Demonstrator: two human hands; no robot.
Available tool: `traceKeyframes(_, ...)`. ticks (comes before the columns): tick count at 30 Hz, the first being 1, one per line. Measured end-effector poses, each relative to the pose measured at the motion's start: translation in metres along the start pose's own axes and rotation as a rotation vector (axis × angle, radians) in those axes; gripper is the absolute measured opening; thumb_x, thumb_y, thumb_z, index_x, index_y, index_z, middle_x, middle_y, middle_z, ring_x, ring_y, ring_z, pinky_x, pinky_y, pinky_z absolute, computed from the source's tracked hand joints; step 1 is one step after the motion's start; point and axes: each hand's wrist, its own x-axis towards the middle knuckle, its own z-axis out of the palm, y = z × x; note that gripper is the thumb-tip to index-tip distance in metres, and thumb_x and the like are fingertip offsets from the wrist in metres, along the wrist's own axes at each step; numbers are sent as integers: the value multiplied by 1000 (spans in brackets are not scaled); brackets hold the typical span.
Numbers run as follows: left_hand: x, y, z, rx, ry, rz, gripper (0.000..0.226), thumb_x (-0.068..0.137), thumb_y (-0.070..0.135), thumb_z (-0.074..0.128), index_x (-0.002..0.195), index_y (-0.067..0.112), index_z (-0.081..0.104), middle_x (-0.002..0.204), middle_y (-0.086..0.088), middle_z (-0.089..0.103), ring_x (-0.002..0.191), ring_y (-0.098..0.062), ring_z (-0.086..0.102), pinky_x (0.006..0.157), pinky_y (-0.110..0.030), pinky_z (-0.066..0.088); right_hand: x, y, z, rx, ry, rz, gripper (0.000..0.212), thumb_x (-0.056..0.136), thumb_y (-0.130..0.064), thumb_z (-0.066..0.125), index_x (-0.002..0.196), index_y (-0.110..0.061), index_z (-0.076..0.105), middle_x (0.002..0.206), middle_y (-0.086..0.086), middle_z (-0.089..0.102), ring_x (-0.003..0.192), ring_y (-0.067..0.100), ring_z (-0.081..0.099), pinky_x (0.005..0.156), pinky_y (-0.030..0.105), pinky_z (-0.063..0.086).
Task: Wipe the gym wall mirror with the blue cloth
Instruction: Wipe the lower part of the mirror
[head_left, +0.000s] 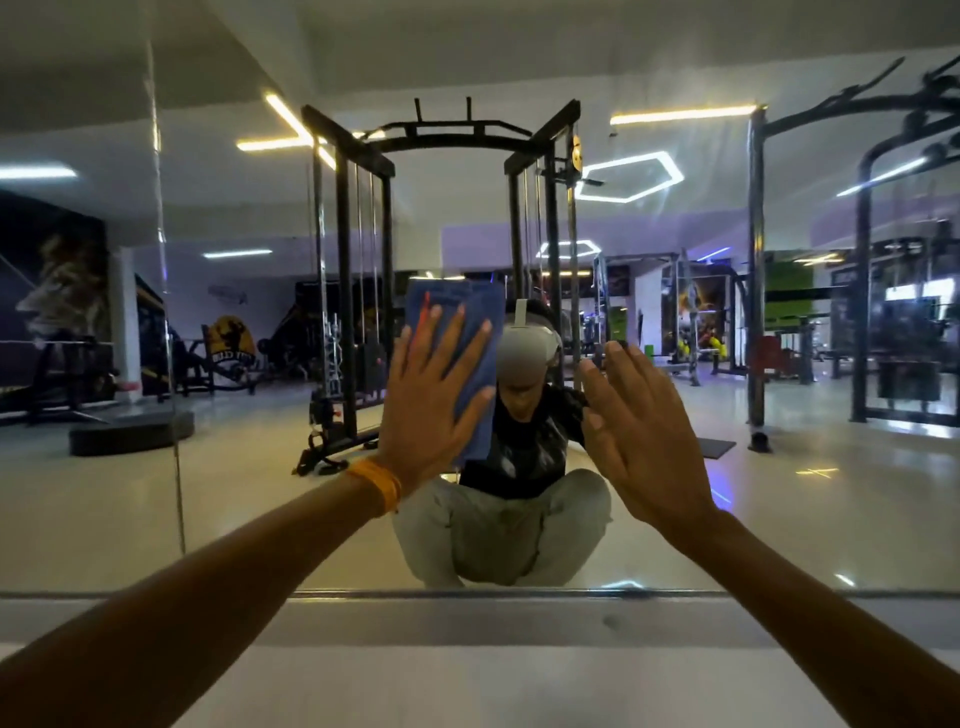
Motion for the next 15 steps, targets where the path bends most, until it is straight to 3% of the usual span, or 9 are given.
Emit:
traceKeyframes(3,-75,26,14,53,-145,289,65,108,48,36,164,20,20,172,-9,9,159,-34,5,128,-58,5,-21,-6,4,-17,-30,16,55,109,-38,31,161,-18,32,171,8,14,159,26,4,127,53,17)
traceKeyframes(6,-90,5,9,146,-179,394,66,109,45,39,165,20,15,172,-9,9,159,-34,7,128,-54,3,-34,-13,10,-37,-61,19,56,109,-39,32,162,-20,28,172,7,10,159,26,2,126,52,17)
traceKeyframes(9,-64,-41,-11,133,-97,160,62,111,43,26,165,18,8,172,-14,10,158,-36,7,127,-57,10,-38,-22,14,-37,-49,45,56,109,-39,32,161,-20,30,172,7,12,159,26,4,126,53,19)
traceKeyframes(12,-57,-53,-22,14,-17,-139,60,111,43,24,164,15,19,171,-14,10,159,-36,4,129,-53,1,-38,-38,19,12,13,123,55,109,-40,30,159,-18,35,171,10,16,159,28,7,125,55,20)
traceKeyframes(13,-67,-41,-17,-4,-5,-151,60,111,42,26,164,17,18,171,-12,8,159,-35,3,129,-51,-3,-39,-43,21,28,31,142,55,109,-41,29,159,-17,36,171,11,16,159,29,8,125,56,21)
traceKeyframes(15,-104,-11,-3,21,-75,88,60,110,41,29,165,21,13,171,-10,8,159,-36,3,128,-50,-9,-42,-51,27,27,43,135,55,109,-39,31,159,-17,36,171,11,16,159,30,7,124,56,21)
